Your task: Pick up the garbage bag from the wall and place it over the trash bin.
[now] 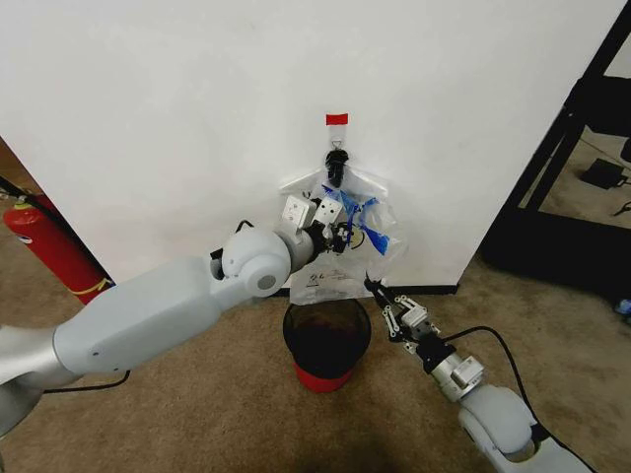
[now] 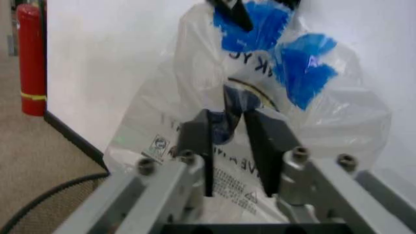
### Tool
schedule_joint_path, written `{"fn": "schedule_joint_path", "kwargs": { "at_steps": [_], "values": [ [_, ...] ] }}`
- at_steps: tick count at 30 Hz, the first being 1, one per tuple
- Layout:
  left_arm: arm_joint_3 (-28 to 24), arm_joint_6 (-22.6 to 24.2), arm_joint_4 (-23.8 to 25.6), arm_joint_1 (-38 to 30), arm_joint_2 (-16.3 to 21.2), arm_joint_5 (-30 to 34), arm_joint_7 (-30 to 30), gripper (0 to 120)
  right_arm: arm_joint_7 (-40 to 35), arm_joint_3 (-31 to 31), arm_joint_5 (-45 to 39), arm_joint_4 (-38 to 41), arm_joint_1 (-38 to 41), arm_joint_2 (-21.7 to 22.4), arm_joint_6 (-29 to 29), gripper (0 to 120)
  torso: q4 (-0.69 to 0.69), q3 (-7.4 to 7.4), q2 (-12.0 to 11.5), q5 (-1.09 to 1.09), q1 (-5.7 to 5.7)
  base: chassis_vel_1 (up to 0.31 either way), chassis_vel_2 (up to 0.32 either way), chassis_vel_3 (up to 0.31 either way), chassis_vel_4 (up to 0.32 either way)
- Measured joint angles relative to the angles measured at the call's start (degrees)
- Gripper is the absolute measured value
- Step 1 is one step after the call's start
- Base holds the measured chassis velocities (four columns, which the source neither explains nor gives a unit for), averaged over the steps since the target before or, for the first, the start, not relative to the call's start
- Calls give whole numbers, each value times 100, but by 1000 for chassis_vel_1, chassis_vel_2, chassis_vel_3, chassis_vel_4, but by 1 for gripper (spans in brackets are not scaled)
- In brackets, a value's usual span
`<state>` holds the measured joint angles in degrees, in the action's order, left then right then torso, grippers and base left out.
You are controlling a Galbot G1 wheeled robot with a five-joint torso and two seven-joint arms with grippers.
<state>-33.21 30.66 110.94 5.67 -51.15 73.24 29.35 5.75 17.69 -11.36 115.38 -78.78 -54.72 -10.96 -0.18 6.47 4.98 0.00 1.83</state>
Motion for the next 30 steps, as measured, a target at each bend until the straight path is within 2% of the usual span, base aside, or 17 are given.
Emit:
{"fn": "schedule_joint_path", "kwargs": {
  "at_steps": [2, 3, 9, 10, 15, 18, 23, 25, 30],
  "values": [
    [68, -40, 38, 62, 20, -7, 39, 0, -35, 61, -115, 225, -84, 183, 192, 33, -3, 0, 0, 0, 0, 0, 0, 0, 0],
    [68, -40, 38, 62, 20, -7, 39, 0, -35, 61, -115, 225, -84, 183, 192, 33, -3, 0, 0, 0, 0, 0, 0, 0, 0],
    [410, -67, 267, 569, 239, -136, 193, 0, 133, 147, -478, 750, -146, 1132, 665, 56, 2, 0, 0, -1, 0, 0, 0, 0, 0],
    [410, -67, 267, 569, 239, -136, 193, 0, 133, 147, -478, 750, -146, 1132, 665, 56, 2, 0, 0, -1, 0, 0, 0, 0, 0],
    [521, -67, 379, 794, 275, -177, 235, 0, -87, 518, -1572, 1450, -73, 1808, 1099, 77, -1, 0, 0, -1, 0, 0, 0, 0, 0],
    [516, -66, 427, 802, 239, -180, 252, 0, -495, 510, -2133, 1678, 327, 2112, 1596, 91, -1, 0, 0, 1, -1, 0, 0, 0, 0],
    [405, -63, 388, 708, 103, -180, 259, 0, -821, 218, -2034, 1283, 803, 2257, 1941, 100, 3, 1, 0, 4, 0, 0, 0, 0, 0],
    [298, -63, 330, 615, 3, -180, 234, 0, -901, 100, -1999, 1032, 985, 2293, 1985, 100, -3, 1, 0, 1, 0, 0, 0, 0, 0],
    [172, -77, 246, 548, -88, -205, 200, 0, -962, -110, -2174, 651, 1298, 2304, 2076, 100, -2, 1, 0, -1, 0, 0, 0, 0, 0]
  ]
}}
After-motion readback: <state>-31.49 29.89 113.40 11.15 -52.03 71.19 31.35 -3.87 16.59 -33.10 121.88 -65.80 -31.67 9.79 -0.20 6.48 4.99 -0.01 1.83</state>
